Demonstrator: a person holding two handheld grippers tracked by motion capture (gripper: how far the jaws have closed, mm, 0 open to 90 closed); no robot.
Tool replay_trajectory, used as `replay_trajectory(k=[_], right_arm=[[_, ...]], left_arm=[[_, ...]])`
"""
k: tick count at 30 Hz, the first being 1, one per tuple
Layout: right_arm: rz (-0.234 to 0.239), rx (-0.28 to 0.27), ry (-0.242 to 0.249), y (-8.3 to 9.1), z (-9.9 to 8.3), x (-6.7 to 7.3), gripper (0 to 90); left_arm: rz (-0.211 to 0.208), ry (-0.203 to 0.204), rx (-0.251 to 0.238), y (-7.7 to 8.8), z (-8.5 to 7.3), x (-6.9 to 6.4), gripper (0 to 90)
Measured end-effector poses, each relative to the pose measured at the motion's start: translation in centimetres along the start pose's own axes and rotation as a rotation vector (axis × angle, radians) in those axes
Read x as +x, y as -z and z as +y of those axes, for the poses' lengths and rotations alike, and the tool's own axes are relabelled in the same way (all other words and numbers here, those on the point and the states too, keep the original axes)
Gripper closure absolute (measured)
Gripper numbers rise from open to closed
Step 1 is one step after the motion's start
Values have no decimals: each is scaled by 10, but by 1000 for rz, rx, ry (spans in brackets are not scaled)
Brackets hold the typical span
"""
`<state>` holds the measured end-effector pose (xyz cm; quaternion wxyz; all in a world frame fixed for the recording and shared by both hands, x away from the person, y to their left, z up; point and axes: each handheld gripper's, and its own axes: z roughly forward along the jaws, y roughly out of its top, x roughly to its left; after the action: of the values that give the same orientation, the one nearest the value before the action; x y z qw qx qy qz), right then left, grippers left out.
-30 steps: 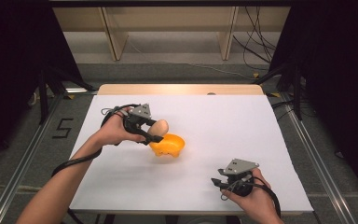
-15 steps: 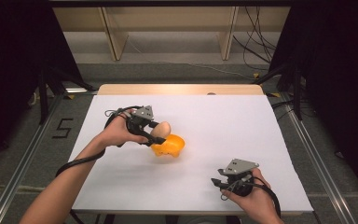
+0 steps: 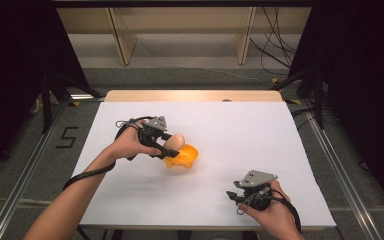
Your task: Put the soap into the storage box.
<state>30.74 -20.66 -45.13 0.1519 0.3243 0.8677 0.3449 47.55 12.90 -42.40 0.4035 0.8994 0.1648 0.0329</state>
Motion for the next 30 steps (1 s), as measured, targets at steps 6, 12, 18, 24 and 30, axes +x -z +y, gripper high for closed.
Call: replay_trajectory(k=[6, 12, 18, 24, 30], right_arm=[[1, 2, -15, -1, -1, 1, 569], [1, 2, -14, -1, 0, 1, 566], [1, 0, -15, -1, 0, 2, 564], [0, 0, -14, -1, 0, 1, 563], [0, -1, -15, -1, 0, 1, 561]], left_arm=[[-5, -6, 8, -3, -1, 1, 320], [-7, -4, 13, -5, 0, 2, 320], [-11, 2, 19, -7, -1, 2, 320], [-13, 3, 38, -10, -1, 1, 319], [-6, -8, 55, -13, -1, 1, 318]])
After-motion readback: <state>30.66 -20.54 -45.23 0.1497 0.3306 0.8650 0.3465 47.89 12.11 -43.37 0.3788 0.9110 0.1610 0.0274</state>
